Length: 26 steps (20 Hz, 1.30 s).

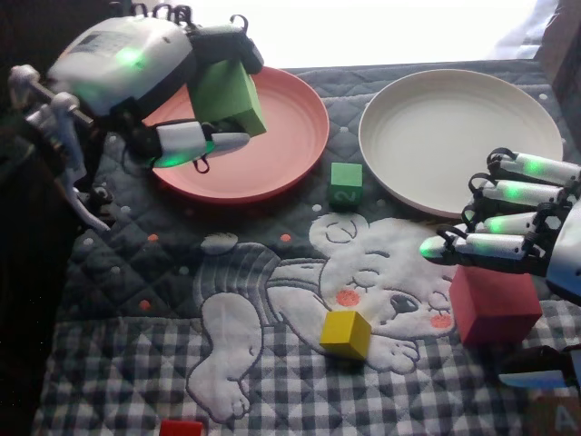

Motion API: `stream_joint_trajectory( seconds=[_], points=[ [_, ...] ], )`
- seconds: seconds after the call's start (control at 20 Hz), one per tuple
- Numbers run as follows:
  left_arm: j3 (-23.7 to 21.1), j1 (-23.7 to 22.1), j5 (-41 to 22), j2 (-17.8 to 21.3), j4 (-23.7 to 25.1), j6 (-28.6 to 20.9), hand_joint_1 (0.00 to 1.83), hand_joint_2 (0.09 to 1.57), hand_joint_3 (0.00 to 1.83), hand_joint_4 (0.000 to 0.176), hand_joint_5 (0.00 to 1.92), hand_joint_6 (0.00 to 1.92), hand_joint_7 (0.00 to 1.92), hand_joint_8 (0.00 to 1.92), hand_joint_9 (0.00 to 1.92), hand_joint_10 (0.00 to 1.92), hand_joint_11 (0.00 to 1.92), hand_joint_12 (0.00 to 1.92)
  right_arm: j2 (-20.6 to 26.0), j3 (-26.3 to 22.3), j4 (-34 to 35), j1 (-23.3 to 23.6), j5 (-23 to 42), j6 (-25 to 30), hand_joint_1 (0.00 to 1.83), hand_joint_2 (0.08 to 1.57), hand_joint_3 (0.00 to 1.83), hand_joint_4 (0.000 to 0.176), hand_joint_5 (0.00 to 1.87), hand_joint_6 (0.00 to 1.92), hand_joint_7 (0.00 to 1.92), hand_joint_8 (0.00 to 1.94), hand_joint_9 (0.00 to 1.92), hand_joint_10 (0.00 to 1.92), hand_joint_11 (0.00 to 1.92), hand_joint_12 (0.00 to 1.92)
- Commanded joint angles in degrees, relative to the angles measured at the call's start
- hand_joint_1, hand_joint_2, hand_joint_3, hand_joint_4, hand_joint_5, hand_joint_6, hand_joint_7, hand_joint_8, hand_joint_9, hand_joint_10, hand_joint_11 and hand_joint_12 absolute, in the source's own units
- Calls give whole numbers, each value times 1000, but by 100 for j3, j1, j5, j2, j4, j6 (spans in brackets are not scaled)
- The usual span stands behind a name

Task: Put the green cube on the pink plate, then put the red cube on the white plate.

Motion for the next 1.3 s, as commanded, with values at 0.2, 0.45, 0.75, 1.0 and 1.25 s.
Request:
stream_joint_trajectory(
  seconds=[0.2, 0.45, 0.75, 1.0, 1.25],
  points=[
    [458, -153, 155, -392, -367, -12, 1192, 1234, 0, 0, 681, 1292, 860, 1389, 854, 1326, 725, 1704, -26, 23, 105, 101, -663, 6, 671, 535, 836, 0, 197, 1068, 285, 1104, 140, 1282, 0, 1746],
    [673, -151, 398, -539, -643, -12, 1136, 1245, 3, 22, 705, 1370, 768, 1367, 571, 1133, 343, 1713, -34, 27, 104, 106, -663, 6, 660, 586, 781, 0, 197, 1123, 290, 1156, 180, 1296, 0, 1758],
    [685, -137, 361, -535, -852, -12, 618, 933, 0, 174, 184, 6, 70, 5, 0, 14, 0, 27, -30, 38, 104, 125, -663, 6, 692, 561, 786, 0, 197, 1105, 287, 1131, 175, 1289, 0, 1749],
    [371, 5, -169, -283, -929, -12, 529, 890, 0, 176, 0, 0, 0, 0, 0, 0, 0, 0, -25, 60, 104, 177, -665, 6, 702, 596, 727, 0, 179, 1032, 297, 1075, 154, 1277, 0, 1743],
    [-435, 283, -1305, 345, -689, -12, 360, 1024, 3, 139, 39, 2, 125, 9, 124, 40, 0, 1160, -3, 92, 104, 219, -664, 5, 655, 746, 506, 0, 158, 908, 244, 991, 81, 1233, 0, 1659]
  ],
)
